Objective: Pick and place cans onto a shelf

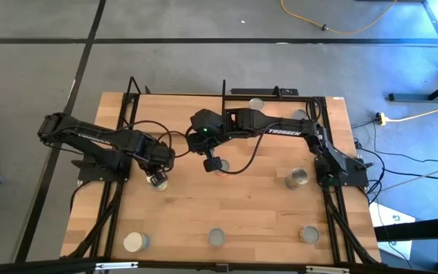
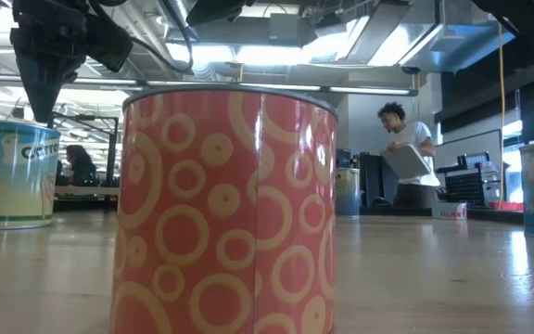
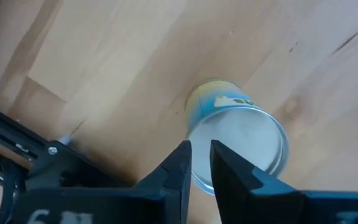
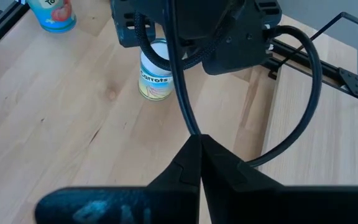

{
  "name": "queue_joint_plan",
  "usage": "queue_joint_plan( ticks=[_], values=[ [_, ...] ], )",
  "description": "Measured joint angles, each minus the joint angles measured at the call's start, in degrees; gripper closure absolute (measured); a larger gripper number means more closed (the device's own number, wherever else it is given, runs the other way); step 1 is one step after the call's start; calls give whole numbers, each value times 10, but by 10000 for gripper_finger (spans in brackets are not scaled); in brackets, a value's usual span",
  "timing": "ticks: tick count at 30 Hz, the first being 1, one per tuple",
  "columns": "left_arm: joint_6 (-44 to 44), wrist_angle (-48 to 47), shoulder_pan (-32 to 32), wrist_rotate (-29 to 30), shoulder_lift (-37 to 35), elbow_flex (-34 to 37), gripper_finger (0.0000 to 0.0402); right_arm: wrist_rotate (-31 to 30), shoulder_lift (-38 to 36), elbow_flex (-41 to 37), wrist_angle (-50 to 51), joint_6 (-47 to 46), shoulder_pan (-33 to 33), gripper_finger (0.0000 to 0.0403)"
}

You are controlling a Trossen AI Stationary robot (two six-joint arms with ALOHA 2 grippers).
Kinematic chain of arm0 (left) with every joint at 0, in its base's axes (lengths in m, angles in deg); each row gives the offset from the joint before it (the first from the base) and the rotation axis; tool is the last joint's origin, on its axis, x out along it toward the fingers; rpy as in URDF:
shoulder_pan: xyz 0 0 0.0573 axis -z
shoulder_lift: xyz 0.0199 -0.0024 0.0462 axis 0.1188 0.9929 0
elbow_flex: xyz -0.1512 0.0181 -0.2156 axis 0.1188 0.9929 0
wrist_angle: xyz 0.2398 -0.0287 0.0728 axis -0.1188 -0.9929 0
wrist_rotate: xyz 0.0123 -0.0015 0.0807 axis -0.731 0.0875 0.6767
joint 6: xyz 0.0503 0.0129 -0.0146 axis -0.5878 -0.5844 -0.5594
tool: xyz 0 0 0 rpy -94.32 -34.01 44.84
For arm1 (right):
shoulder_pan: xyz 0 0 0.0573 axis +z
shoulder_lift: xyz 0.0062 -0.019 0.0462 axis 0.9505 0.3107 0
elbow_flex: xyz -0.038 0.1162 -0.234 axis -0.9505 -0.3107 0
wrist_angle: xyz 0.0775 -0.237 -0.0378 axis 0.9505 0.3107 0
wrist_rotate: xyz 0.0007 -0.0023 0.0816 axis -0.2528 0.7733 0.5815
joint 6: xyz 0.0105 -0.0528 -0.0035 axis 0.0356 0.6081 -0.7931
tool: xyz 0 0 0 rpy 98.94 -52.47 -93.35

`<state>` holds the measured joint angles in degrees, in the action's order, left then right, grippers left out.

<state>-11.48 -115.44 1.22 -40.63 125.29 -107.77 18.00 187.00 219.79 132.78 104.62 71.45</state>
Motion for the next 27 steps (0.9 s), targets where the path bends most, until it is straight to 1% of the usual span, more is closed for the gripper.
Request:
queue_joint_plan(
  ticks=[5,10,14,22,27],
  values=[
    [-4,0,0,6,19,0,349,0,0,0,0,0,0,393],
    [-37,1,0,9,52,0,349,0,0,0,0,0,0,393],
    [-56,1,0,10,65,0,349,0,0,0,0,0,0,393],
    [-65,0,0,15,67,0,349,0,0,0,0,0,0,393],
    [-86,2,0,13,67,0,349,0,0,0,0,0,0,393]
  ],
)
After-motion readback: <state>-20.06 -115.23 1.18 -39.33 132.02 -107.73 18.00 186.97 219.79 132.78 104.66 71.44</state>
